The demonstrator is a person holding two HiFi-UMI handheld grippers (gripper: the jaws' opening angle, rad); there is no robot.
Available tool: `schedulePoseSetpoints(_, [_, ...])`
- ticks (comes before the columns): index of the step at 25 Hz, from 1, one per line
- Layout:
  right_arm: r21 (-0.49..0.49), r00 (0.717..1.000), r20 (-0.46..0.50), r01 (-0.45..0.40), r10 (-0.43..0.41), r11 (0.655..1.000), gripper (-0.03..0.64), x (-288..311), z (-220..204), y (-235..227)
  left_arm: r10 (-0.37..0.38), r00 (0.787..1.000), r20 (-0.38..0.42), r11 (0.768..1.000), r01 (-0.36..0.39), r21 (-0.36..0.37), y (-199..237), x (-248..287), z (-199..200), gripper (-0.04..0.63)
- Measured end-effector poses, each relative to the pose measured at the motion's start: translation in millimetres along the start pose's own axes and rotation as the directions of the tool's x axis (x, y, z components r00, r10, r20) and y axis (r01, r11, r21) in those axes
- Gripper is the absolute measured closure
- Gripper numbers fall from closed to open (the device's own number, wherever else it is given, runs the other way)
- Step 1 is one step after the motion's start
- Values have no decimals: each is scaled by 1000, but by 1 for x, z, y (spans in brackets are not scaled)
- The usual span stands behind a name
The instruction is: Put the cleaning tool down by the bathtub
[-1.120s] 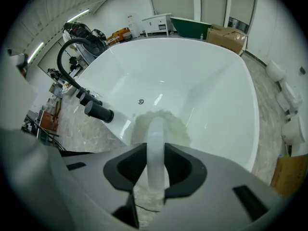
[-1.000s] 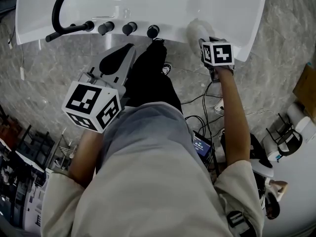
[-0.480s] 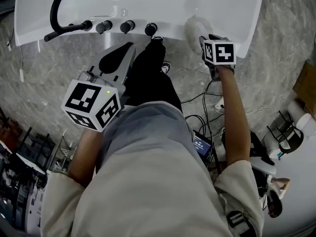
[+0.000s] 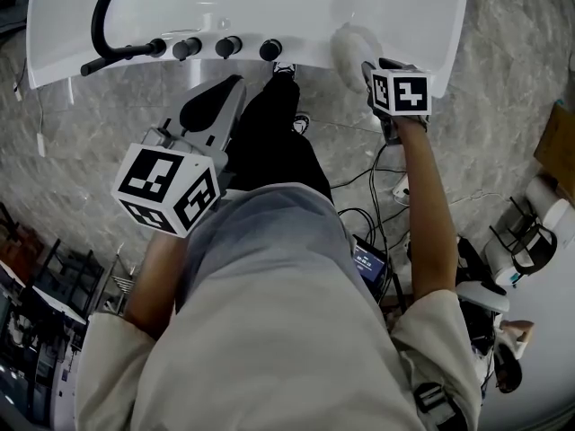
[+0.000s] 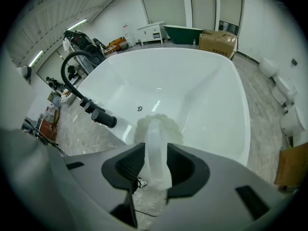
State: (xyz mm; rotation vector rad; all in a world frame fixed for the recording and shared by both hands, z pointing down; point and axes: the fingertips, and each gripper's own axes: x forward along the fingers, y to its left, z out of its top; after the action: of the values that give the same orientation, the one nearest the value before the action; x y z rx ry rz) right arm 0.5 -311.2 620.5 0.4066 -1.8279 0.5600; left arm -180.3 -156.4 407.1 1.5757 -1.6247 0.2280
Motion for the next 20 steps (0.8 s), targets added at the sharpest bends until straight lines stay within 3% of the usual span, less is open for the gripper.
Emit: schedulePoseSetpoints(20, [53,985,174,-33,24,998,511,-58,-24,17,-49,998,31,997,47,57,-41,-21,-19,586])
